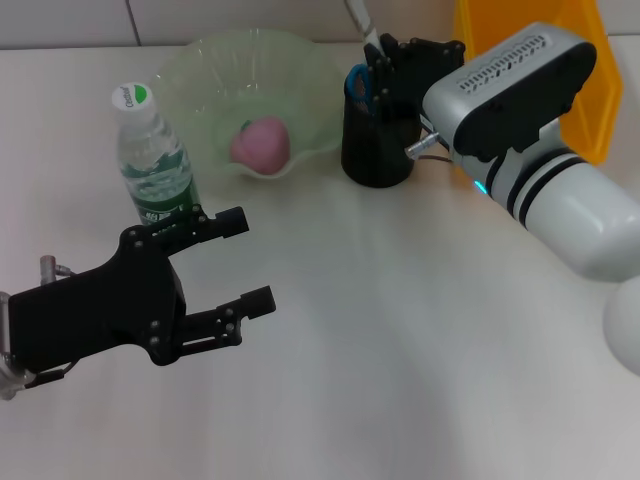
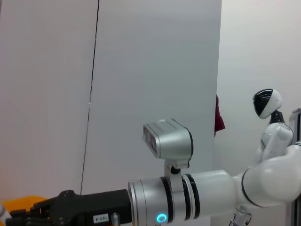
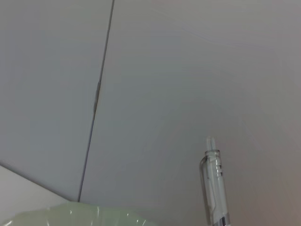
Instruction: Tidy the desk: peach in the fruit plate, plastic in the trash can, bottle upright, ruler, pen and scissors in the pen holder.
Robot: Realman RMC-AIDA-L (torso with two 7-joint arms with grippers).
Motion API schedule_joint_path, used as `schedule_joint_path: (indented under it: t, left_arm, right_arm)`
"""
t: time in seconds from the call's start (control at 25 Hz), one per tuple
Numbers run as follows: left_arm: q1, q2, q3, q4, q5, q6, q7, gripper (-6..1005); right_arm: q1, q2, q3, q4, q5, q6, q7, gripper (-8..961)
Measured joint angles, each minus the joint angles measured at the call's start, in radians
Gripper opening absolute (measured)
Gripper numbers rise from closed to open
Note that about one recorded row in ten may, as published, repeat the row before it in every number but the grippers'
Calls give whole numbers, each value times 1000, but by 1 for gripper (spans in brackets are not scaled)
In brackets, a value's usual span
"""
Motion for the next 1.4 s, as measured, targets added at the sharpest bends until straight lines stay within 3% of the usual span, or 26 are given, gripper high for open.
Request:
schedule_joint_path:
  t: [0.2, 0.52, 0.72, 0.8, 0.88, 0.92, 0.96, 1.04, 1.2, 1.28, 1.32, 1.36, 1.4]
  left_arm:
    - [0, 0, -1, 0, 0, -1, 1, 809]
    - [2, 0, -3, 2, -1, -1, 2, 809]
    - [6, 1, -3, 6, -3, -1, 2, 809]
    - [7, 2, -4, 6, -3, -1, 2, 809]
    - [7, 2, -6, 7, -3, 1, 2, 809]
    - [8, 3, -6, 7, -3, 3, 2, 809]
    - [8, 3, -7, 8, -3, 5, 2, 809]
    - [8, 3, -7, 8, -4, 8, 2, 809]
    - [9, 6, -8, 8, -5, 9, 2, 809]
    - [8, 6, -8, 8, -3, 9, 2, 809]
    - [6, 6, -8, 9, -1, 9, 2, 809]
    - [6, 6, -8, 9, -1, 9, 2, 809]
    - [5, 6, -8, 9, 0, 9, 2, 809]
  right_arm:
    - [10, 1, -53, 57, -8, 98, 29, 133]
    - [8, 2, -64, 80, -65, 115, 63, 137]
    - [-21, 0, -70, 70, -76, 202, 125, 366]
    - [-38, -2, -72, 52, -86, 226, 140, 409]
    - [-112, -14, -72, -36, -128, 261, 206, 452]
    - [-197, -41, -63, -144, -181, 269, 297, 474]
    - [-197, -41, -63, -144, -181, 269, 297, 495]
    - [-264, -74, -55, -255, -224, 266, 356, 538]
    - [-353, -119, -12, -476, -246, 76, 362, 633]
    - [-370, -132, 47, -579, -247, -116, 363, 693]
    - [-363, -144, 122, -677, -241, -371, 363, 724]
    - [-363, -144, 122, -677, -241, -371, 363, 754]
    - [-350, -154, 152, -713, -225, -480, 359, 784]
